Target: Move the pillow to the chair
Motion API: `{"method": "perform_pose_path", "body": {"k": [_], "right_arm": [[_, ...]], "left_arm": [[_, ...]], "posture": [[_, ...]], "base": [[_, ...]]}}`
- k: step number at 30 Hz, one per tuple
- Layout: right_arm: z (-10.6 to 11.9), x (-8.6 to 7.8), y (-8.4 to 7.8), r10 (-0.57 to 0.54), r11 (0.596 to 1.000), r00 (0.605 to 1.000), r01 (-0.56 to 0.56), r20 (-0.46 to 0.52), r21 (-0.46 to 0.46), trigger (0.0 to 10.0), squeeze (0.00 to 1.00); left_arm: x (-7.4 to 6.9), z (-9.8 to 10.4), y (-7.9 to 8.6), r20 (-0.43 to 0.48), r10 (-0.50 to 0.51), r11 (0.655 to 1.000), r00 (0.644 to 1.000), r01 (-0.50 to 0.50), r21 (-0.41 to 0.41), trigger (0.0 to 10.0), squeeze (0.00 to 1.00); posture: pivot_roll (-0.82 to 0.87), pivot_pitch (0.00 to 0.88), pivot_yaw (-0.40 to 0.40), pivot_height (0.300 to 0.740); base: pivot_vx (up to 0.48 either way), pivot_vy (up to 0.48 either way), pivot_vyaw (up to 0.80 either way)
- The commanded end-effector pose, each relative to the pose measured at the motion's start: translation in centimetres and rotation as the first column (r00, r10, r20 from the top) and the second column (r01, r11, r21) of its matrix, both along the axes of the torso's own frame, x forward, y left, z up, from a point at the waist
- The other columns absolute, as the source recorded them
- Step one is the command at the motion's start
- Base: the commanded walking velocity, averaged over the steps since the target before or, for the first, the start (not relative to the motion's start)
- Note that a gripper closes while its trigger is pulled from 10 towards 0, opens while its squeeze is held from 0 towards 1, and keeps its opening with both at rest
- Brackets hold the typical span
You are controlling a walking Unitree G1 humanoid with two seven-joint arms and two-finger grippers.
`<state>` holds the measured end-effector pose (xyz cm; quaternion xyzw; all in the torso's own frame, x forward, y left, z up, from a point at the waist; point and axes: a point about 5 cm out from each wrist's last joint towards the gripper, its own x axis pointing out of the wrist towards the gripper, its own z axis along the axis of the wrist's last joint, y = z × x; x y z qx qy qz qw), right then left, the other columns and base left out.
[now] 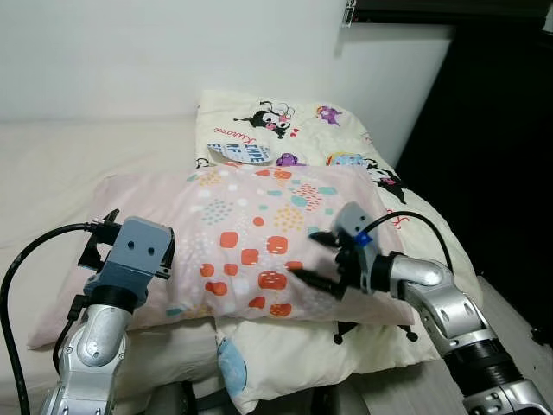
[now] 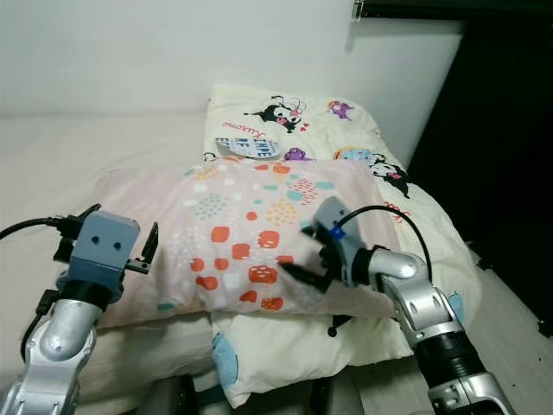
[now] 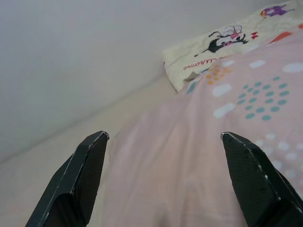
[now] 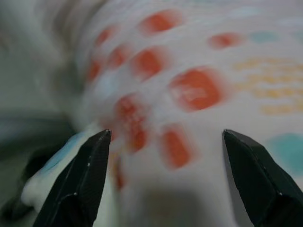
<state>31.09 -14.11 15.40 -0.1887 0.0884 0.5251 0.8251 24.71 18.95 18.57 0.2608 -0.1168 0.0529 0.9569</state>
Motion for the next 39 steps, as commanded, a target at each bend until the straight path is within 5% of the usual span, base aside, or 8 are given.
{"method": "perform_pose_path", "body": {"k": [1, 3, 8, 10, 15, 21, 35, 39], "right_arm": [[-0.3, -0.6, 0.7, 0.144, 0.982, 0.990, -0.143, -0.003, -0.124, 10.0, 0.00], [-0.9, -0.3, 1.2, 0.225, 0.947, 0.974, -0.221, -0.009, -0.232, 10.0, 0.00], [-1.0, 0.4, 1.7, 0.228, 0.942, 0.974, -0.216, 0.018, -0.257, 10.0, 0.00], [-0.3, 2.9, 4.0, 0.236, 0.925, 0.952, -0.160, 0.193, -0.343, 10.0, 0.00], [0.0, 3.7, 5.7, 0.259, 0.909, 0.912, -0.119, 0.318, -0.400, 10.0, 0.00], [-2.4, 3.7, 5.8, 0.300, 0.855, 0.894, -0.098, 0.332, -0.509, 10.0, 0.00], [-5.2, 3.2, 5.9, 0.330, 0.836, 0.892, -0.124, 0.309, -0.535, 10.0, 0.00], [-6.6, 3.1, 5.7, 0.325, 0.789, 0.896, -0.080, 0.304, -0.609, 10.0, 0.00]], "left_arm": [[0.2, 0.0, 0.1, -0.001, 0.000, 1.000, 1.000, 0.000, 0.023, 10.0, 0.00], [0.3, 0.2, 0.2, 0.007, 0.007, 1.000, 1.000, -0.007, 0.025, 10.0, 0.00], [0.4, 0.3, 0.2, 0.010, 0.008, 1.000, 1.000, -0.008, 0.026, 10.0, 0.00], [0.3, 0.9, 0.0, 0.027, 0.006, 0.999, 1.000, -0.007, 0.034, 10.0, 0.00], [-0.3, 1.4, 0.3, 0.034, 0.018, 0.999, 0.999, -0.019, 0.038, 10.0, 0.00], [-1.0, 1.7, 0.7, 0.031, 0.028, 0.999, 0.999, -0.029, 0.043, 10.0, 0.00], [-2.0, 2.2, 1.0, 0.008, 0.038, 0.997, 0.999, -0.039, 0.063, 10.0, 0.00], [-2.1, 2.6, 1.4, 0.010, 0.048, 0.996, 0.999, -0.048, 0.073, 10.0, 0.00]], "posture": [[0.07, 0.000, -0.108, 0.523], [0.07, 0.000, -0.109, 0.523], [0.08, 0.000, -0.110, 0.523], [0.11, 0.000, -0.123, 0.523], [0.13, 0.000, -0.134, 0.523], [0.14, 0.047, -0.144, 0.523], [0.16, 0.120, -0.146, 0.523], [0.16, 0.130, -0.147, 0.523]], "base": [[0.000, 0.000, 0.00], [0.000, 0.000, 0.00], [0.000, 0.000, 0.00], [0.000, 0.000, 0.00], [0.000, 0.000, 0.00], [0.000, 0.000, 0.00], [0.000, 0.000, 0.00], [0.000, 0.000, 0.00]]}}
